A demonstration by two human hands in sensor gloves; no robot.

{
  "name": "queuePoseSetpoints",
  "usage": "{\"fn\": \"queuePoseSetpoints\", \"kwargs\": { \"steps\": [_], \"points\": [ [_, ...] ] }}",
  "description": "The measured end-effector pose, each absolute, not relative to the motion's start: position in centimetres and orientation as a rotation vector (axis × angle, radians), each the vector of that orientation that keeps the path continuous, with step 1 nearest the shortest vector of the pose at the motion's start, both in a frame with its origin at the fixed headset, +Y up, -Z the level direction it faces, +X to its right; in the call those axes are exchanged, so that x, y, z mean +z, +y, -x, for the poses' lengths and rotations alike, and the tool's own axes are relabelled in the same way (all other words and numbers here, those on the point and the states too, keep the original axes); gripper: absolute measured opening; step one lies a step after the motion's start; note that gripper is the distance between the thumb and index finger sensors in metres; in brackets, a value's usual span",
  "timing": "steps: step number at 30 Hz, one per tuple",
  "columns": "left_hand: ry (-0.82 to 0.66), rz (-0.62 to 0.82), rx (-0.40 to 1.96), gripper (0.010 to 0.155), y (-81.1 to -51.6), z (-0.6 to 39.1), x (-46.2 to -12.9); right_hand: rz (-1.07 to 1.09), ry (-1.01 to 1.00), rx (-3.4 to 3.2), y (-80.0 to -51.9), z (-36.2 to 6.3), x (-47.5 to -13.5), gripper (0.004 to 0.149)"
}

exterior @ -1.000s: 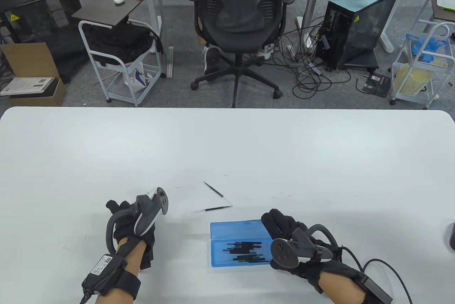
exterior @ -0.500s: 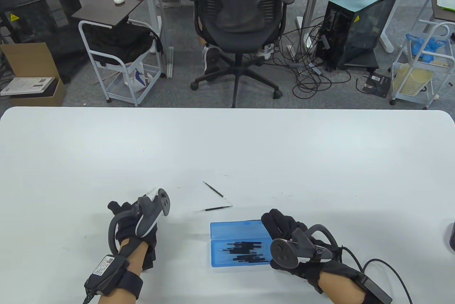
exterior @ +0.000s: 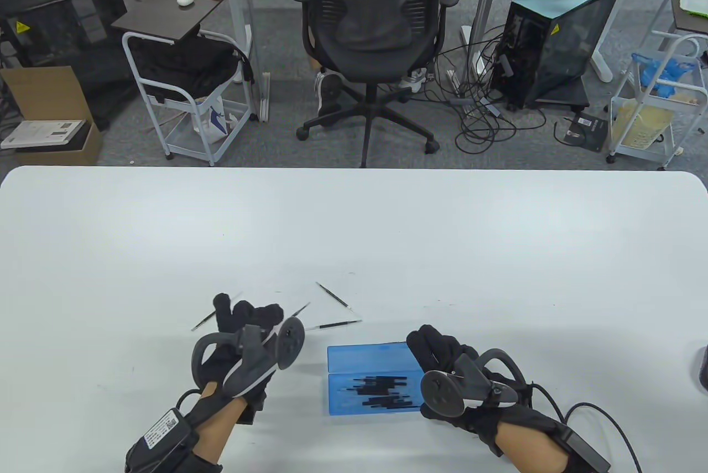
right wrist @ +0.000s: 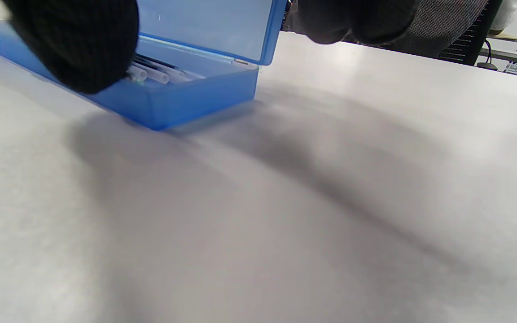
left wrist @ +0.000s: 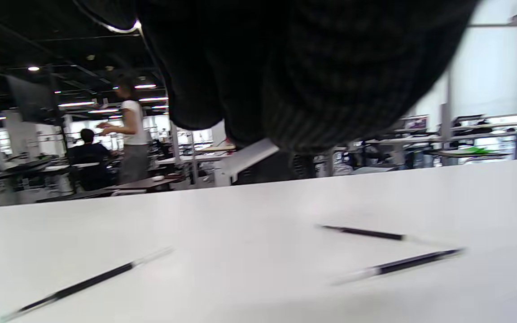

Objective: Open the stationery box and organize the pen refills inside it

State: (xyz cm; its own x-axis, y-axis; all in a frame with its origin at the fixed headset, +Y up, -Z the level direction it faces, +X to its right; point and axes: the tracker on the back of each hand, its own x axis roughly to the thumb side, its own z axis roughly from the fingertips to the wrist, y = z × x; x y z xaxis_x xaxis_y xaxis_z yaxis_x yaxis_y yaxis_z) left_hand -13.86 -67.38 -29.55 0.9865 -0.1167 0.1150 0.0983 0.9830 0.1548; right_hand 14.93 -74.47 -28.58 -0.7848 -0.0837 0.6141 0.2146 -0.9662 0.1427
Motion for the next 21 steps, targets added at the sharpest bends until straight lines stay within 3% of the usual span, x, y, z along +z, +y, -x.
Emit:
{"fn": "queuePoseSetpoints", "kwargs": {
  "steps": [4,10,21],
  "points": [
    [-0.295,-0.172,-0.123,0.058,-67.4,9.9,-27.0,0.952,-0.305,-2.809,-74.5,-14.9,-28.6,0.120],
    [-0.506,-0.168,-0.209,0.057,-69.7,5.4,-24.4,0.952,-0.304,-2.808,-74.5,-14.9,-28.6,0.120],
    [-0.579,-0.094,-0.336,0.057,-74.1,2.6,-24.3,0.956,-0.310,-2.810,-74.5,-14.9,-28.6,0.120]
  ]
}}
